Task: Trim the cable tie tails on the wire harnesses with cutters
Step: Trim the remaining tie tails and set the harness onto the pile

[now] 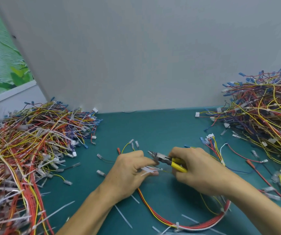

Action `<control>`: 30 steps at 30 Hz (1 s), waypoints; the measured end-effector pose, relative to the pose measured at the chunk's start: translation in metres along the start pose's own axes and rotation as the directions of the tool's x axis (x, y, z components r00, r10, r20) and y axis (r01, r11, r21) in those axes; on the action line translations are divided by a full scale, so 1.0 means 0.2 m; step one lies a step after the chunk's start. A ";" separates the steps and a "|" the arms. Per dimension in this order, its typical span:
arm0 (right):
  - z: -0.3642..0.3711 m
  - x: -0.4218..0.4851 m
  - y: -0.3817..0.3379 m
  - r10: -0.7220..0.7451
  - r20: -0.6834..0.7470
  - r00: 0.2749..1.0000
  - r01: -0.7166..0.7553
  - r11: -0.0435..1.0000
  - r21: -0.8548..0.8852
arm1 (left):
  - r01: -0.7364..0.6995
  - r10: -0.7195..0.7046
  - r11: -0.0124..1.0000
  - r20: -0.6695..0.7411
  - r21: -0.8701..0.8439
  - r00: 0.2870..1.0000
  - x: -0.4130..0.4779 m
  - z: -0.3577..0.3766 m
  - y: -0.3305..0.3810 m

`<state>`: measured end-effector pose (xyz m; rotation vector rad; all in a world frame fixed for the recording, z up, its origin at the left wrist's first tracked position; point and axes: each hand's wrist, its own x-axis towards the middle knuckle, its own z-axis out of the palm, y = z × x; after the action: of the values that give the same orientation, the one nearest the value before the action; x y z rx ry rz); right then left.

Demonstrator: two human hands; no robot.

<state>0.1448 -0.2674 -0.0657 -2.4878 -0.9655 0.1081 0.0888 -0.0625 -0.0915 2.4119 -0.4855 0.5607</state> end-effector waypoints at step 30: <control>-0.10 -0.03 -0.06 -0.021 0.135 0.991 0.103 0.761 -0.641 | 0.403 -0.347 0.862 0.220 -0.309 0.912 -0.02 0.04 -0.07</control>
<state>0.1369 -0.2708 -0.0434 -3.1003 -1.3106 -0.1277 0.0936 -0.0562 -0.1069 2.1325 -0.1467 0.0981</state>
